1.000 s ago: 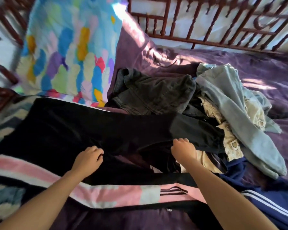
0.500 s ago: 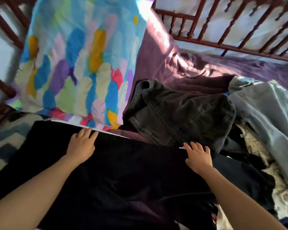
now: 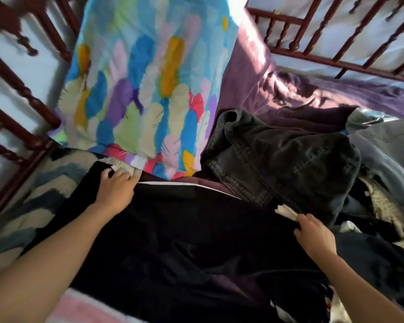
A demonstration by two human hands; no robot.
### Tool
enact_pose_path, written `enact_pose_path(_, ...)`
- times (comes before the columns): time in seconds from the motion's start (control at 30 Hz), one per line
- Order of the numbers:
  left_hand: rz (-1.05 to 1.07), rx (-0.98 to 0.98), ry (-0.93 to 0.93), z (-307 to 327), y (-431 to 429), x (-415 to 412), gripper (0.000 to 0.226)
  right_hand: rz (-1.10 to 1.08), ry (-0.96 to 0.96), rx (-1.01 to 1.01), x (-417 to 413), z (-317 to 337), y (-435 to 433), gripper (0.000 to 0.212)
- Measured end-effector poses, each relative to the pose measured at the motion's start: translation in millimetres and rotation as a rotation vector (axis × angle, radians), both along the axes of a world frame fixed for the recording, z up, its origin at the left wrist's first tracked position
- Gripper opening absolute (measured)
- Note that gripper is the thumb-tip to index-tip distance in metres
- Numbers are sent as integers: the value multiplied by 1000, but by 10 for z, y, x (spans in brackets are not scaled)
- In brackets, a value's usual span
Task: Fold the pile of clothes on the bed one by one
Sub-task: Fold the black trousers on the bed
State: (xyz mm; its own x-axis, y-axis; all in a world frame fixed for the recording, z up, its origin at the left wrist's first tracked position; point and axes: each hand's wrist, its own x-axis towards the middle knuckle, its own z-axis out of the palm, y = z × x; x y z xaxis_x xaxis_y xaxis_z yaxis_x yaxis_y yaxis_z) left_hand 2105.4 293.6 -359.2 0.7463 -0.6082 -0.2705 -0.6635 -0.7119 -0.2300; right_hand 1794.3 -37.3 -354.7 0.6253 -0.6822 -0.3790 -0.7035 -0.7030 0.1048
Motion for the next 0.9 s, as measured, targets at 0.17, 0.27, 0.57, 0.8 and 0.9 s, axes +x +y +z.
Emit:
enact_pose_path(0.17, -137, -365, -178, 72, 588, -567, 12, -49, -87, -13, -542, 167, 528, 17)
enact_pose_path(0.27, -117, -434, -221, 14, 988, -950, 29, -120, -257, 48, -963, 184, 934, 8)
enact_pose_path(0.57, -7, -610, -229, -18, 2001, -1543, 33, -378, -197, 277, -1947, -11, 1974, 40)
enact_pose_path(0.8, 53, -577, -274, -15, 2244, -1743, 31, -235, 17, 299, -2145, -130, 2344, 21)
enact_pose_path(0.9, 92, -561, -273, -38, 2227, -1853, 37, -168, 81, 280, -2110, -110, 2349, 21)
